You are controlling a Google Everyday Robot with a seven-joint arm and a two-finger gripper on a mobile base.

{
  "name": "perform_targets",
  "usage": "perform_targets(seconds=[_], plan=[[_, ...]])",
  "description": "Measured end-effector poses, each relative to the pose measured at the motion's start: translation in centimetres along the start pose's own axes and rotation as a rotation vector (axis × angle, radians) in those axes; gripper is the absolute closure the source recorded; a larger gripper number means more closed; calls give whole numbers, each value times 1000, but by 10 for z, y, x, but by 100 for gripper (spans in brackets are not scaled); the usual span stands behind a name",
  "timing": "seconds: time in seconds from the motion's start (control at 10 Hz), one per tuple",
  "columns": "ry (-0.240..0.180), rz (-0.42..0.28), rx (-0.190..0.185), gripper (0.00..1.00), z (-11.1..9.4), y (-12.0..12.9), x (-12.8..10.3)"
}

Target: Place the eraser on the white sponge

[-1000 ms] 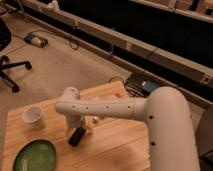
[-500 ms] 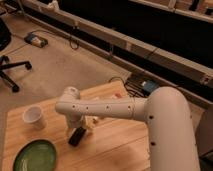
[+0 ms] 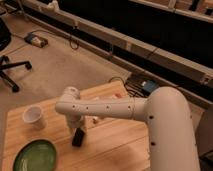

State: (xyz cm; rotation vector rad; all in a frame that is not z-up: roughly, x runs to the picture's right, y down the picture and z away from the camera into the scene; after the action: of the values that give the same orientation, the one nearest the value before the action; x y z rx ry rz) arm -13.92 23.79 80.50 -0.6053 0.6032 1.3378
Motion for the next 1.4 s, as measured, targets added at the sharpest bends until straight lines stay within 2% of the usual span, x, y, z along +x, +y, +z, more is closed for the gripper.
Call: perform_targets(seconds=[0.1,1.4], plan=[[0,0,0,100,0,0,0],[0,0,0,100,0,0,0]])
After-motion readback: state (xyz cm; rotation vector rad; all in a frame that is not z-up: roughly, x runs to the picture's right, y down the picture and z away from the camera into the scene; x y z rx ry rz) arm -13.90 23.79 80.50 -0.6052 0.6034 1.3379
